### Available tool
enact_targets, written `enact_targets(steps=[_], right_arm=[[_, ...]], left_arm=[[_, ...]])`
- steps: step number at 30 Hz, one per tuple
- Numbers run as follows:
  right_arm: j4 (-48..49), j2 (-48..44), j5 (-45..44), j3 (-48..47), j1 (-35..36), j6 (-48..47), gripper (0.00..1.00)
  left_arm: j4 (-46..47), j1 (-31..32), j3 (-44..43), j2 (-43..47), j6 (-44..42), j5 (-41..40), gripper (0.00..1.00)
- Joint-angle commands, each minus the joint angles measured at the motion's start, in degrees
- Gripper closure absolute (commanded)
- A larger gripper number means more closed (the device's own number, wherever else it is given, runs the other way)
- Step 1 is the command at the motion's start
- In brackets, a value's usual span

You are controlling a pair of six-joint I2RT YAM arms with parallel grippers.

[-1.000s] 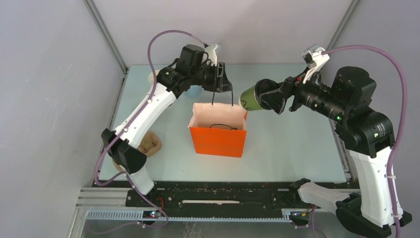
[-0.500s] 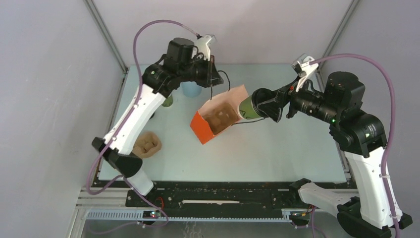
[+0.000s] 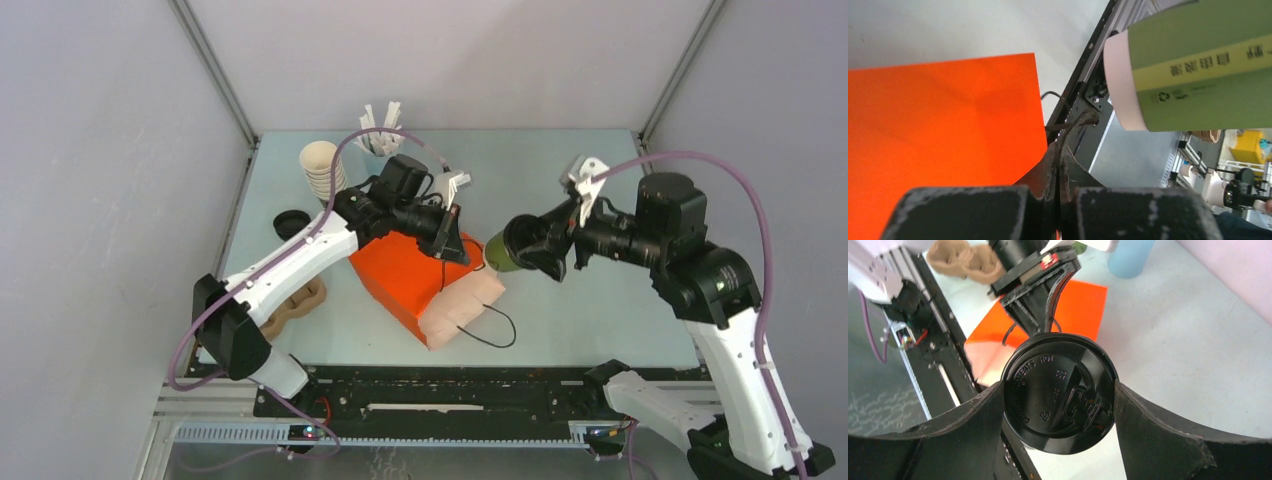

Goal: Pack the takeout coffee

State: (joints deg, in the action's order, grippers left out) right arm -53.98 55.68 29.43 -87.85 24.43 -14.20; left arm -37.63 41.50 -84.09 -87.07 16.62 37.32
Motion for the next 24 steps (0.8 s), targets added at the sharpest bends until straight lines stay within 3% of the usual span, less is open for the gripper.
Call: enact_targets(steps=[1, 6, 11, 14, 24], right_arm=[[3.01, -7.49, 5.44, 9.28, 0.65, -6.44, 0.56], [6.62, -13.98, 8.93, 16.62, 2.22, -9.43, 0.55], [4.18, -15.62, 13.07, 18.58, 3.43, -12.97, 0.54], [6.79, -16.69, 10.96, 20.47, 6.04, -14.04, 0.54], [14.88, -9.44, 8.03, 21.09, 15.75, -27.84, 0.5]], left_arm=[[6.37, -0.42, 2.91, 6.24, 1.89, 3.17, 1.0], [6.64, -0.41, 3.58, 8.61, 3.07, 3.94, 1.0], [5.65, -1.06, 3.71, 11.89, 4.43, 4.23, 1.0], [4.57, -1.15, 3.15, 13.26, 4.85, 4.49, 1.0], [1.55, -1.18, 6.27, 15.95, 3.46, 3.88, 1.0]])
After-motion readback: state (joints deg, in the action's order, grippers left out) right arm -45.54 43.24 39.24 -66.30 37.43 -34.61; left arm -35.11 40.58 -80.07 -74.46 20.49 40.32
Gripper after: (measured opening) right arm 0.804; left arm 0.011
